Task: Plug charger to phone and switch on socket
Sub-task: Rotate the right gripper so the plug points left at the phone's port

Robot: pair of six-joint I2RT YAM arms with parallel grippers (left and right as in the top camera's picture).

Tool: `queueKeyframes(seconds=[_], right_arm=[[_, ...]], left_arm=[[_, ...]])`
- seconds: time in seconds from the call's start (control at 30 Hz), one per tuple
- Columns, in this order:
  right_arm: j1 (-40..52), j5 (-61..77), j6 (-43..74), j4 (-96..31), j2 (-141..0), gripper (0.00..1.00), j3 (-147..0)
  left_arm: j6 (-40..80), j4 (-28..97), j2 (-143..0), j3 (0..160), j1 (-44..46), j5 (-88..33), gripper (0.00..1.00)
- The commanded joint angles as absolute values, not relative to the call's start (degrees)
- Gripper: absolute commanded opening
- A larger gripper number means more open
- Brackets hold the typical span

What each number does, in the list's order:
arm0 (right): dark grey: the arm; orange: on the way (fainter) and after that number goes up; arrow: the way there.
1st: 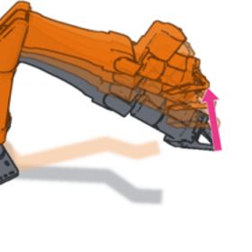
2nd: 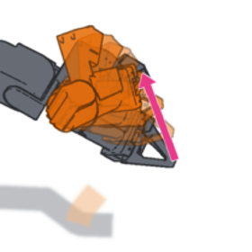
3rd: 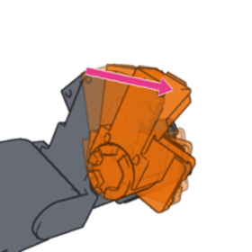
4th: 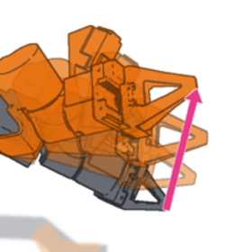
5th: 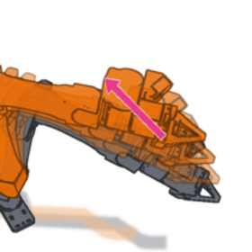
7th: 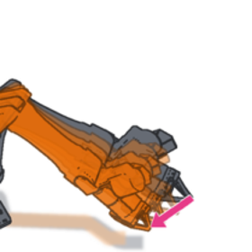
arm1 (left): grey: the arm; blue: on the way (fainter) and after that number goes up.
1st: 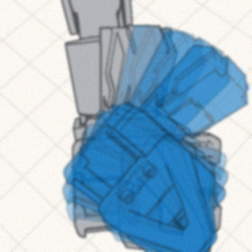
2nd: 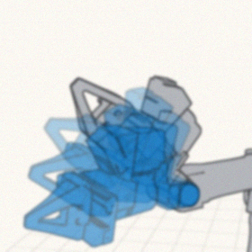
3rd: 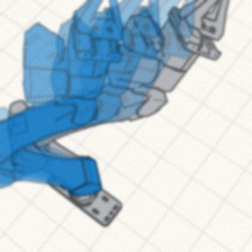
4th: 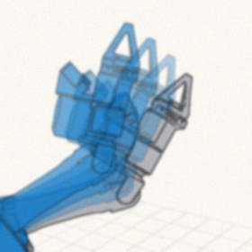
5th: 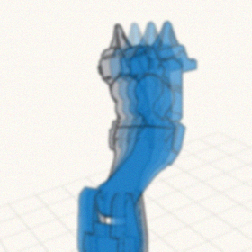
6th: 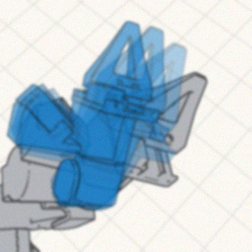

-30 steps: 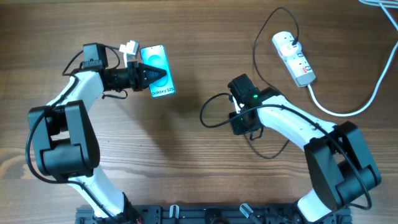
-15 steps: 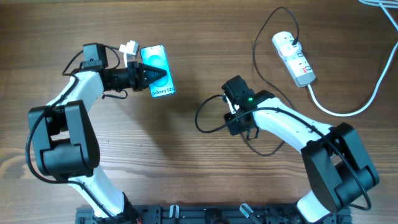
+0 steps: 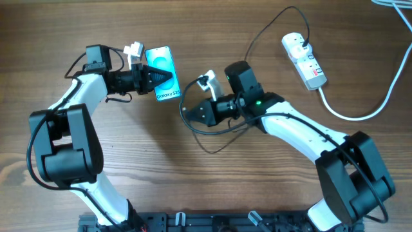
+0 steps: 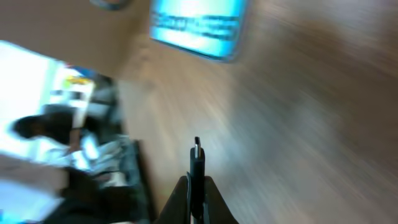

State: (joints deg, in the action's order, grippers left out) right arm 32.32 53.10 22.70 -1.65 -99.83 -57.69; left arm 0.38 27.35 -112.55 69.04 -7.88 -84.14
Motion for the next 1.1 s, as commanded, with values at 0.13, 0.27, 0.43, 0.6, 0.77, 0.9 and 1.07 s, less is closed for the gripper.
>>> queueKeyframes(seconds=[0.13, 0.27, 0.43, 0.6, 0.77, 0.9, 1.07], right_arm=[[33.04, 62.96, 37.58, 19.79, -99.04, 0.04, -49.67], [33.06, 61.49, 38.00, 23.38, -99.15, 0.04, -49.39], [33.06, 58.19, 37.41, 23.53, -99.44, 0.04, -49.39], [34.24, 57.34, 37.50, 28.86, -103.28, 0.04, -49.39], [34.61, 56.97, 37.71, 34.04, -106.87, 0.04, -49.39], [34.52, 54.92, 40.95, 35.33, -106.96, 0.04, -49.39], [34.54, 53.93, 40.95, 35.83, -107.04, 0.04, -49.39]], left_arm=[[0.51, 27.18, -110.74, 68.88, -7.86, -90.32, 0.04], [0.51, 27.18, -110.74, 68.88, -7.55, -90.32, 0.04], [0.49, 27.16, -110.74, 68.88, -7.22, -90.32, 0.04], [0.51, 27.16, -110.74, 68.88, -7.22, -90.32, 0.04], [0.49, 27.18, -110.74, 68.88, -7.22, -90.35, 0.04], [0.51, 27.16, -110.74, 68.88, -7.22, -90.35, 0.04], [0.51, 27.18, -110.74, 68.88, -7.22, -90.35, 0.04]])
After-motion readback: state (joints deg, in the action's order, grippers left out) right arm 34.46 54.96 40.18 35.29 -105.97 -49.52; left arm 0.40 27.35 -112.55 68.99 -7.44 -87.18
